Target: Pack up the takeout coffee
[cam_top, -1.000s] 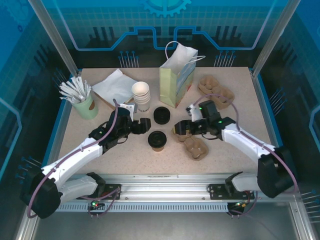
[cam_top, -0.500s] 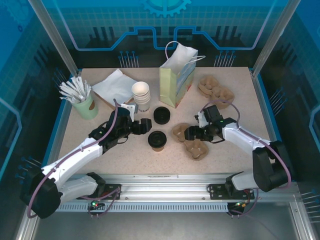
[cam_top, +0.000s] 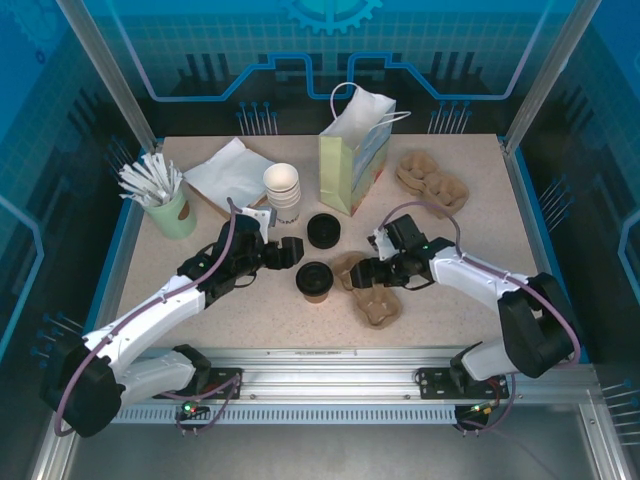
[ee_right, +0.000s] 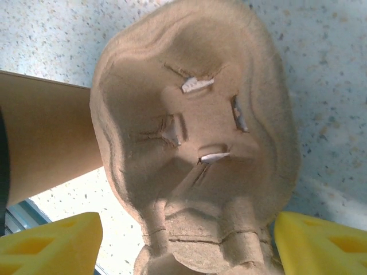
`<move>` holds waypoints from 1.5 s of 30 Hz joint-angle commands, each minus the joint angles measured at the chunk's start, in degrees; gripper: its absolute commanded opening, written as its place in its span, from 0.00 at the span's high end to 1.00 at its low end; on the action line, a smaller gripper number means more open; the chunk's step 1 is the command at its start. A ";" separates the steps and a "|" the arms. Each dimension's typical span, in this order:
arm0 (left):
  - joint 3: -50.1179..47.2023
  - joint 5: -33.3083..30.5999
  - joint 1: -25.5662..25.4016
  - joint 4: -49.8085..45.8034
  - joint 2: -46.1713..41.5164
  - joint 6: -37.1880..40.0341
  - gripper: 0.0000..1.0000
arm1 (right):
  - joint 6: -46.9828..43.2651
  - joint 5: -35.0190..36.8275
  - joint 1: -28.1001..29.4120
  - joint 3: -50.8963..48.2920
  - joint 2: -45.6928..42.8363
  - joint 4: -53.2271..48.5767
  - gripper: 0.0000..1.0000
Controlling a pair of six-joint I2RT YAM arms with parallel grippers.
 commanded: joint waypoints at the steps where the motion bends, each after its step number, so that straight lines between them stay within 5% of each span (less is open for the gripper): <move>1: -0.17 1.52 0.16 1.35 0.29 1.02 0.17 | -3.10 2.95 0.46 4.26 0.56 -4.65 0.21; 5: 0.57 1.83 0.22 1.20 0.21 1.20 0.17 | -7.81 14.74 0.64 12.50 -2.38 -11.42 0.21; 10: 2.03 2.07 0.26 1.88 0.22 1.01 0.17 | -5.40 20.93 0.90 24.09 -3.97 -9.15 0.22; 19: 3.65 3.67 0.11 2.22 -0.48 -0.10 0.17 | 1.99 32.95 0.12 47.30 10.93 -8.91 0.27; 25: 3.79 4.17 0.02 2.63 -1.20 -0.21 0.17 | 6.33 37.61 -1.39 53.55 17.25 -7.73 0.30; 37: 3.67 4.73 -0.08 2.47 -1.56 -0.24 0.17 | 11.78 30.04 -5.78 58.04 21.94 -4.69 0.31; 45: 3.27 4.64 -0.05 2.92 -1.51 -0.27 0.17 | 12.36 31.05 -7.55 64.62 26.54 -7.07 0.33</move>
